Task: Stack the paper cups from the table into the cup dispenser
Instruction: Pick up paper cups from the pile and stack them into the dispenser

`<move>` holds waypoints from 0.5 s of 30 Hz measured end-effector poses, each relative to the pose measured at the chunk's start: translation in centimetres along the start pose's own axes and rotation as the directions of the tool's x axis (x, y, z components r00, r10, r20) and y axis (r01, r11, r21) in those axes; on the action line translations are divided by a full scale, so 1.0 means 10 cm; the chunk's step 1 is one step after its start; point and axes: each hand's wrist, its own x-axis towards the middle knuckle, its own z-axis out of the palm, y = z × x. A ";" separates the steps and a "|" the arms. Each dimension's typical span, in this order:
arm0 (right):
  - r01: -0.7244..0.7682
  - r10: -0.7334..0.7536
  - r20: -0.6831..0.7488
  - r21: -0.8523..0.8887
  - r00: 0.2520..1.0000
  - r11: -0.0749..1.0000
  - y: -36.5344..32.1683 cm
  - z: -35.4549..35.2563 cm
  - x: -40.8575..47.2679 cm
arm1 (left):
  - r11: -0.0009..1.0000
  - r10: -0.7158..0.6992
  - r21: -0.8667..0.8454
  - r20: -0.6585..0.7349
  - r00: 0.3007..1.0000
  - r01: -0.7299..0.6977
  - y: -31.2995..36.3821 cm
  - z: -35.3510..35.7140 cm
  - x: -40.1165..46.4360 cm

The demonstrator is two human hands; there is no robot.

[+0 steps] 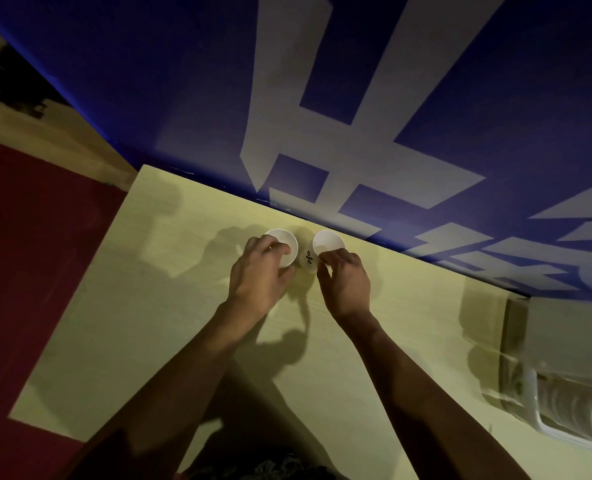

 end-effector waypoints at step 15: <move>-0.075 0.087 -0.177 0.070 0.980 0.995 0.44 -0.67 -0.86 | 0.983 0.148 -0.108 -0.016 0.989 -0.149 0.71 0.02 -0.33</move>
